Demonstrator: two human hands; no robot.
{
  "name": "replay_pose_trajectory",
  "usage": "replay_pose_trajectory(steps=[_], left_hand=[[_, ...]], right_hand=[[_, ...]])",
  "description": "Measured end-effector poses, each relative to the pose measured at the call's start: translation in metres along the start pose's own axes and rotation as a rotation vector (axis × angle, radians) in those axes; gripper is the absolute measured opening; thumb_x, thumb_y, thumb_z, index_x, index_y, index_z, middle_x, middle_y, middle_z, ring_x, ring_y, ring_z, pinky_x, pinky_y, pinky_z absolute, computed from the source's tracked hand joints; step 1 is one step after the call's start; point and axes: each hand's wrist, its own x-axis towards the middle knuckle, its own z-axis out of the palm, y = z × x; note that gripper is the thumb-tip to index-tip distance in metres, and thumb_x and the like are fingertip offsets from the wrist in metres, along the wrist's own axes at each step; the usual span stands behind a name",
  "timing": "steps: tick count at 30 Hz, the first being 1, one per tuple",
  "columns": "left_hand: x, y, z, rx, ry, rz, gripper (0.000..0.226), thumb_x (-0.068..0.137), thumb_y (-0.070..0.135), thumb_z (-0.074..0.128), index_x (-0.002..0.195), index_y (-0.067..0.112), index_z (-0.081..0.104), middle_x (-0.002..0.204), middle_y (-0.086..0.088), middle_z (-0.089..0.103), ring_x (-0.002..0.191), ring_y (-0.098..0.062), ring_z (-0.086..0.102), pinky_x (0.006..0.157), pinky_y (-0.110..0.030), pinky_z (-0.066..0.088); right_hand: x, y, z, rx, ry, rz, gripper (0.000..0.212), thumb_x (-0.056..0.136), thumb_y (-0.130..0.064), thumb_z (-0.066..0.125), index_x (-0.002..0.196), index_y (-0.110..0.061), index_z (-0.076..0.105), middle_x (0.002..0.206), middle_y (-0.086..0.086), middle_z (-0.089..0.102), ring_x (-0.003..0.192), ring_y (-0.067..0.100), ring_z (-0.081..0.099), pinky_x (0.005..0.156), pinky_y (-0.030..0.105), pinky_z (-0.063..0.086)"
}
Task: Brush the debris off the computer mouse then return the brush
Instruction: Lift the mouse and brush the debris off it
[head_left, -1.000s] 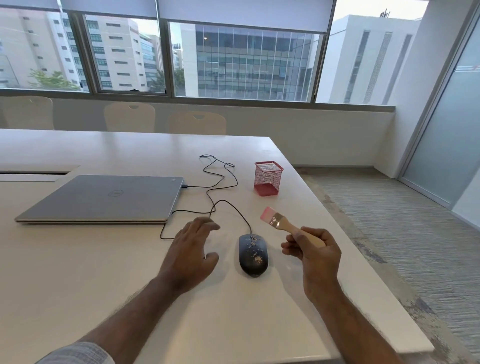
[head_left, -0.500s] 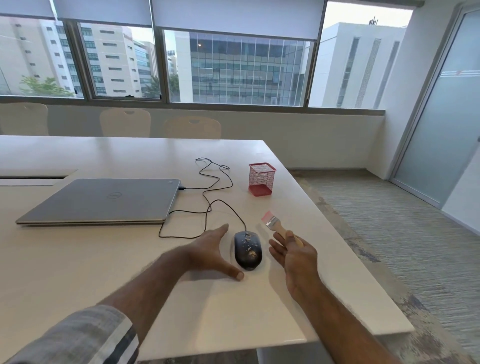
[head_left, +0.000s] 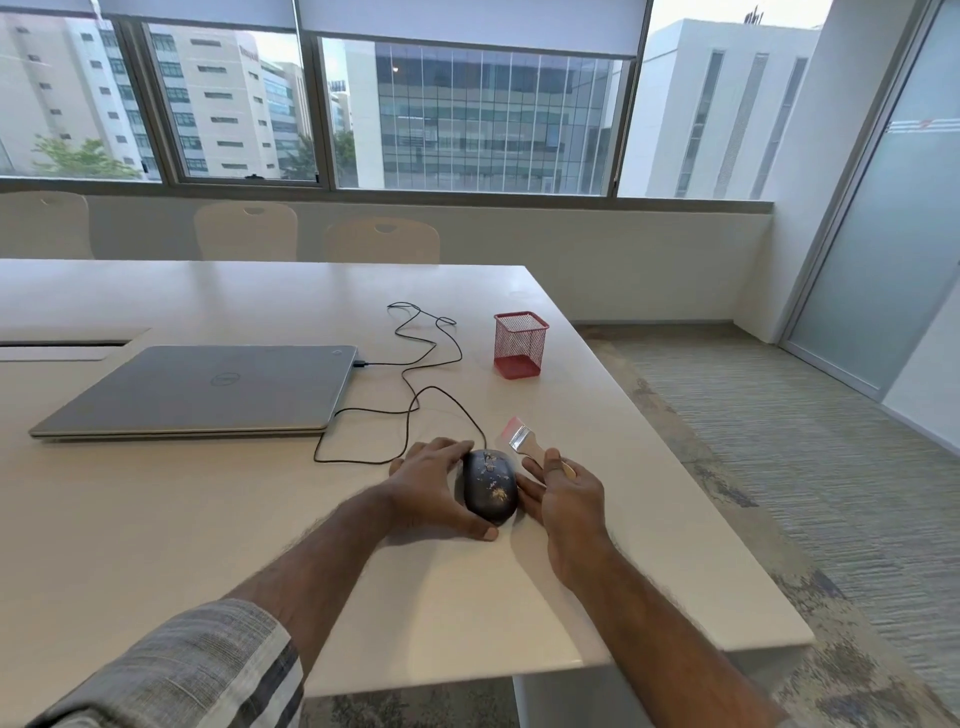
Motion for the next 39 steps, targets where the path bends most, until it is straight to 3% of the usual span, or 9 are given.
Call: replay_pose_trajectory(steps=[3, 8, 16, 23, 29, 34, 39], left_hand=[[-0.003, 0.002, 0.001, 0.008, 0.014, -0.012, 0.134, 0.044, 0.059, 0.093, 0.157, 0.025, 0.030, 0.145, 0.012, 0.037, 0.128, -0.010, 0.028, 0.110, -0.027, 0.024], [-0.013, 0.004, 0.006, -0.014, 0.039, -0.013, 0.139, 0.035, 0.073, 0.085, 0.154, 0.026, 0.033, 0.128, 0.019, 0.035, 0.118, -0.007, 0.026, 0.103, -0.025, 0.024], [-0.026, 0.010, 0.016, 0.038, 0.070, -0.009, 0.109, 0.045, 0.068, 0.080, 0.139, 0.033, 0.038, 0.121, 0.015, 0.034, 0.111, -0.011, 0.031, 0.095, -0.027, 0.038], [-0.051, 0.016, 0.025, 0.035, 0.084, 0.023, 0.113, 0.045, 0.075, 0.073, 0.141, 0.030, 0.033, 0.124, 0.011, 0.032, 0.114, -0.011, 0.029, 0.096, -0.028, 0.027], [-0.079, 0.017, 0.026, 0.028, 0.110, 0.074, 0.121, 0.036, 0.085, 0.071, 0.138, 0.031, 0.035, 0.124, 0.013, 0.034, 0.114, -0.008, 0.029, 0.099, -0.030, 0.026], [-0.099, 0.013, 0.022, -0.003, 0.122, 0.125, 0.123, 0.035, 0.089, 0.071, 0.139, 0.033, 0.036, 0.126, 0.015, 0.035, 0.117, -0.006, 0.029, 0.096, -0.029, 0.024], [-0.122, 0.009, 0.023, -0.014, 0.183, 0.161, 0.128, 0.036, 0.090, 0.070, 0.144, 0.031, 0.037, 0.127, 0.016, 0.036, 0.120, -0.006, 0.029, 0.098, -0.027, 0.022]], right_hand=[[-0.003, -0.001, 0.000, -0.003, -0.009, 0.005, 0.029, 0.106, -0.020, 0.047, 0.126, 0.000, 0.057, 0.113, 0.017, 0.070, 0.088, 0.022, 0.071, 0.076, 0.033, 0.059], [-0.009, 0.001, -0.003, -0.012, -0.013, 0.008, 0.031, 0.106, -0.020, 0.048, 0.125, 0.002, 0.058, 0.114, 0.018, 0.071, 0.096, 0.026, 0.072, 0.093, 0.042, 0.058], [-0.030, 0.003, -0.012, -0.017, -0.044, -0.017, 0.026, 0.106, -0.020, 0.048, 0.119, -0.003, 0.062, 0.108, 0.014, 0.074, 0.097, 0.024, 0.073, 0.092, 0.042, 0.058], [-0.055, 0.002, -0.026, -0.022, -0.058, -0.050, 0.024, 0.106, -0.019, 0.048, 0.120, -0.006, 0.062, 0.107, 0.012, 0.075, 0.098, 0.023, 0.074, 0.083, 0.034, 0.061], [-0.084, 0.000, -0.030, 0.008, -0.048, -0.060, 0.018, 0.106, -0.017, 0.048, 0.110, -0.007, 0.063, 0.110, 0.017, 0.074, 0.098, 0.026, 0.073, 0.086, 0.036, 0.059], [-0.111, 0.002, -0.029, 0.051, -0.036, -0.069, 0.025, 0.106, -0.016, 0.046, 0.121, 0.000, 0.059, 0.112, 0.021, 0.073, 0.098, 0.029, 0.072, 0.084, 0.033, 0.058], [-0.137, 0.007, -0.028, 0.050, -0.009, -0.111, 0.022, 0.106, -0.019, 0.047, 0.110, -0.006, 0.063, 0.107, 0.015, 0.076, 0.096, 0.023, 0.075, 0.080, 0.029, 0.061]])
